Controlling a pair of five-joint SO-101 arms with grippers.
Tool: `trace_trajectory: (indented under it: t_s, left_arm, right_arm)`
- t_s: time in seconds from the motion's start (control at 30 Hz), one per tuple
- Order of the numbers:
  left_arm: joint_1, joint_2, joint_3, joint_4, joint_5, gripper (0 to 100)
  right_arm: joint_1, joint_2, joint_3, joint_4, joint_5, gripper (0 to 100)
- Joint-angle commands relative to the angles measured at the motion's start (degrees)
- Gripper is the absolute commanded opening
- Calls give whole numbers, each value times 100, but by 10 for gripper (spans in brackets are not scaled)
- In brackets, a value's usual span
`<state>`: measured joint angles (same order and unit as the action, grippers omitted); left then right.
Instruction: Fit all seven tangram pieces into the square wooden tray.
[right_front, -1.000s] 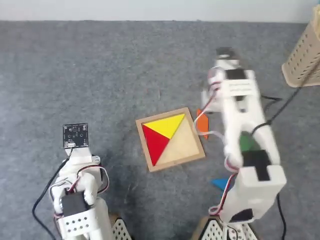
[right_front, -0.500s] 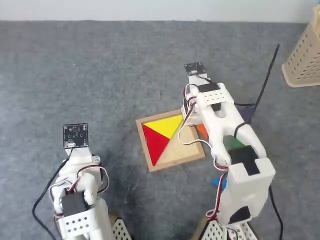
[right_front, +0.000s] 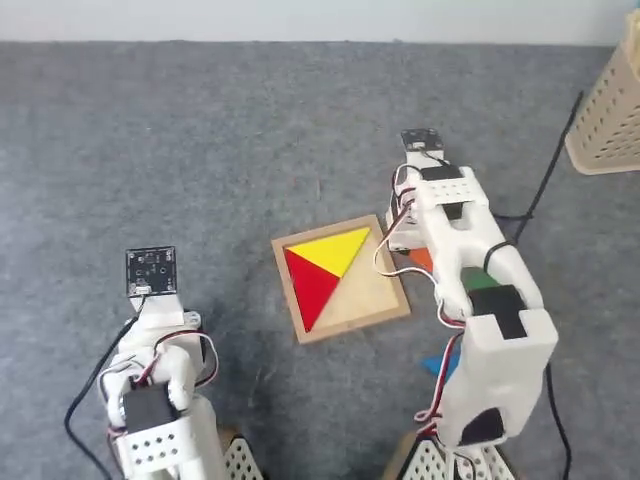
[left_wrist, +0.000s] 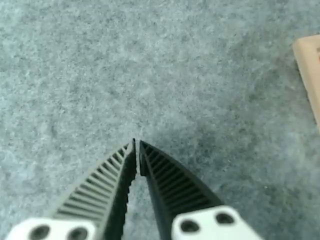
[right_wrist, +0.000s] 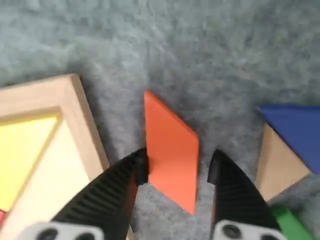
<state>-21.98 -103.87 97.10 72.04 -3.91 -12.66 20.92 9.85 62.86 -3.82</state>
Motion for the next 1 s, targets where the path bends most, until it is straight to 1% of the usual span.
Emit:
trace_trajectory:
  t_s: [0.0,0.13,0.3,0.4,0.5,0.6,0.7,0.8,0.97]
  left_arm:
    - [18,-79,-57,35,44,13]
    - [18,-79,-57,35,44,13]
    - [18,-79,-57,35,44,13]
    - [18,-79,-57,35,44,13]
    - [18,-79,-57,35,44,13]
    - [18,-79,-57,35,44,13]
    - [18,-79,-57,35,44,13]
    - [18,-79,-57,35,44,13]
    - [18,-79,-57,35,44,13]
  right_arm:
    - [40,-92,-193,-66,-79,184]
    - [40,-92,-193,-66,-79,170]
    - [48,-92,-211,-75,-79,46]
    - [48,-101,-193,-163,-70,7]
    - [40,-171,-185,-75,-53,6]
    - [-40,-347,-158,57,158,6]
    - [-295,-769,97,57,220,6]
    - [-681,-1393,510,40,501,6]
    - [-989,-2404,1380,-470,932,6]
